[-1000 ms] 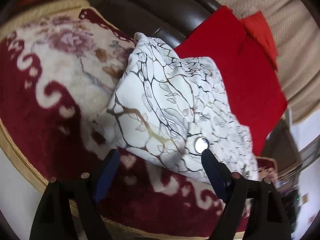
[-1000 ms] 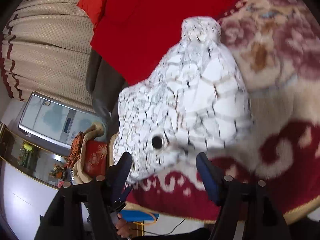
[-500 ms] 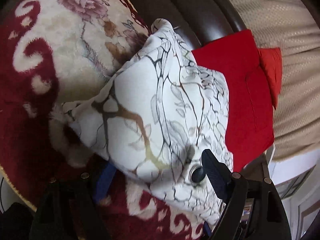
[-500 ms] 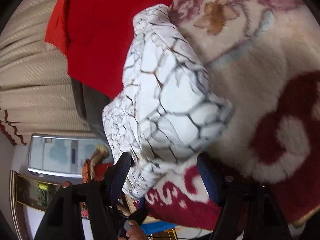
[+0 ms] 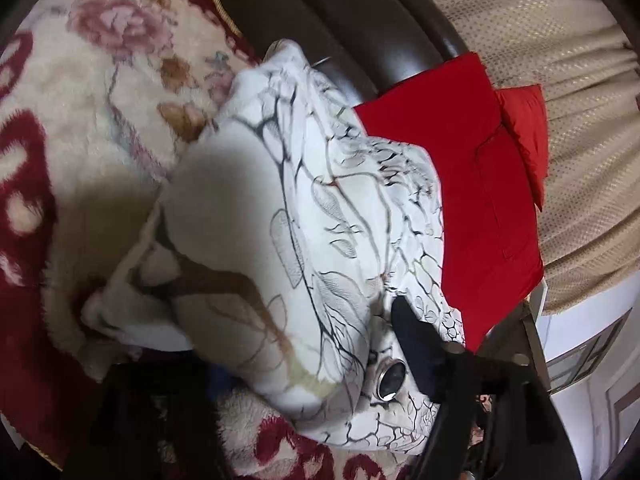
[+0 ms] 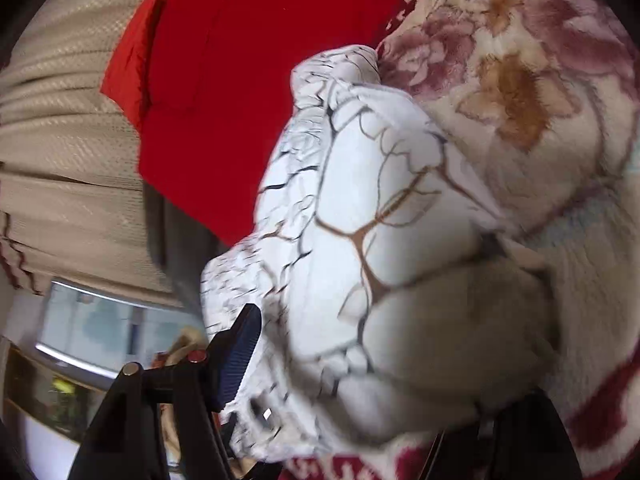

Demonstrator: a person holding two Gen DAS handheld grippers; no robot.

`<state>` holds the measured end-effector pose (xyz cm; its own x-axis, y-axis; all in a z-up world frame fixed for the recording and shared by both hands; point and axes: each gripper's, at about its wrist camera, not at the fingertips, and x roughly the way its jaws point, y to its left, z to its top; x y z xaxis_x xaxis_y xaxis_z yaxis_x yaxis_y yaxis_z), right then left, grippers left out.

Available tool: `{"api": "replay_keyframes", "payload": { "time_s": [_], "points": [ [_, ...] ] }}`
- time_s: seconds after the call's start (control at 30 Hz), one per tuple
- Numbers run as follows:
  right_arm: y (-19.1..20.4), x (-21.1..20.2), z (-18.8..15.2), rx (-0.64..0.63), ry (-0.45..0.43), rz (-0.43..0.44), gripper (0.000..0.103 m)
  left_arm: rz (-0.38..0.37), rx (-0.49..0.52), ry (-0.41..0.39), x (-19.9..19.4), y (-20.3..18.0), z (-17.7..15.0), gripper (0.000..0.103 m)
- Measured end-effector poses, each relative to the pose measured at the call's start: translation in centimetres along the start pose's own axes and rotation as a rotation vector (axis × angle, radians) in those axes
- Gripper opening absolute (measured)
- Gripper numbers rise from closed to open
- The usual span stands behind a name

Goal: Fold large clothes

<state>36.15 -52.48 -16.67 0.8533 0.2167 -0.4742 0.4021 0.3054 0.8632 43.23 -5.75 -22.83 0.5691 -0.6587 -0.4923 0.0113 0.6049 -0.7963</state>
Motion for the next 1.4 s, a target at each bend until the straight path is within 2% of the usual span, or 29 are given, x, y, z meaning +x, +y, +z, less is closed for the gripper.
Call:
{"api": "replay_keyframes", "payload": {
  "time_s": [0.07,0.1,0.13,0.17,0.2,0.3,0.43,0.63,0.7,0.77,0.83,0.87,0.9,0.93,0.97,1.0,1.03,1.1,1.17,1.27,1.3,1.37,1.4],
  "points": [
    [0.4,0.4,0.3,-0.025,-0.03,-0.009,0.066,-0.016,-0.009,-0.011,0.1,0.0,0.1,0.073],
    [0.8,0.6,0.3,-0.062,-0.041,-0.028,0.043,-0.022,-0.006,-0.012,0.1,0.1,0.1,0.073],
    [1.1,0.9,0.3,-0.096,-0.038,-0.049,0.036,-0.026,0.0,-0.016,0.1,0.0,0.2,0.068],
    [1.1,0.8,0.1,-0.113,-0.041,-0.065,0.034,-0.02,0.009,-0.02,0.1,-0.1,0.3,0.05],
    [1.3,0.6,0.0,-0.12,-0.051,-0.065,0.03,-0.012,0.02,-0.02,0.0,-0.1,0.3,0.036],
    [3.4,-0.4,-0.9,-0.241,-0.092,-0.111,0.023,-0.025,0.035,-0.025,-0.3,-0.2,0.5,0.018],
    [5.1,-2.4,-2.7,-0.363,-0.146,-0.157,0.018,-0.042,0.135,-0.055,-1.8,-1.9,0.6,0.011],
    [6.6,-6.5,-4.8,-0.489,-0.189,-0.178,0.014,-0.075,0.179,-0.03,-4.3,-2.4,-0.4,0.01],
    [6.3,-7.9,-5.7,-0.498,-0.18,-0.182,0.014,-0.063,0.195,-0.021,-5.3,-2.3,-1.1,0.01],
    [5.6,-7.6,-6.3,-0.476,-0.125,-0.204,0.015,-0.041,0.188,0.008,-5.8,-1.5,-1.7,0.01],
    [3.8,-7.0,-6.0,-0.407,-0.046,-0.233,0.02,-0.029,0.107,0.066,-4.9,-0.2,-1.6,0.016],
    [2.6,-6.7,-5.5,-0.339,-0.005,-0.228,0.022,-0.024,0.072,0.082,-4.7,0.3,-1.5,0.025],
    [1.6,-6.6,-4.8,-0.253,0.033,-0.207,0.028,-0.021,0.022,0.097,-4.5,1.0,-1.3,0.036],
    [1.0,-6.7,-4.4,-0.189,0.056,-0.189,0.039,-0.021,-0.027,0.103,-4.5,1.7,-1.1,0.043],
    [0.6,-7.0,-4.1,-0.153,0.069,-0.18,0.049,-0.021,-0.058,0.096,-4.5,2.1,-0.9,0.054],
    [0.4,-7.4,-3.9,-0.126,0.073,-0.179,0.071,-0.023,-0.085,0.08,-4.7,2.5,-0.7,0.061],
    [0.2,-8.4,-3.8,-0.1,0.062,-0.178,0.075,-0.027,-0.097,0.072,-4.7,2.6,-0.5,0.063],
    [0.2,-9.8,-3.6,-0.099,0.075,-0.171,0.075,-0.034,-0.102,0.073,-4.5,2.6,-0.2,0.064],
    [0.4,-11.1,-3.2,-0.126,0.113,-0.209,0.075,-0.039,-0.109,0.069,-4.2,2.5,0.0,0.064],
    [1.5,-14.2,-2.3,-0.202,0.083,-0.249,0.075,-0.051,-0.106,0.051,-3.8,2.0,-0.1,0.062],
    [2.0,-15.2,-1.9,-0.23,0.059,-0.261,0.073,-0.048,-0.099,0.044,-3.4,1.6,0.0,0.061],
    [3.7,-16.6,-0.9,-0.29,-0.016,-0.262,0.073,-0.038,-0.075,0.033,-2.6,0.7,0.1,0.048],
    [4.7,-16.7,-0.4,-0.322,-0.041,-0.25,0.072,-0.032,-0.06,0.028,-2.3,0.3,0.2,0.046]
  ]
}}
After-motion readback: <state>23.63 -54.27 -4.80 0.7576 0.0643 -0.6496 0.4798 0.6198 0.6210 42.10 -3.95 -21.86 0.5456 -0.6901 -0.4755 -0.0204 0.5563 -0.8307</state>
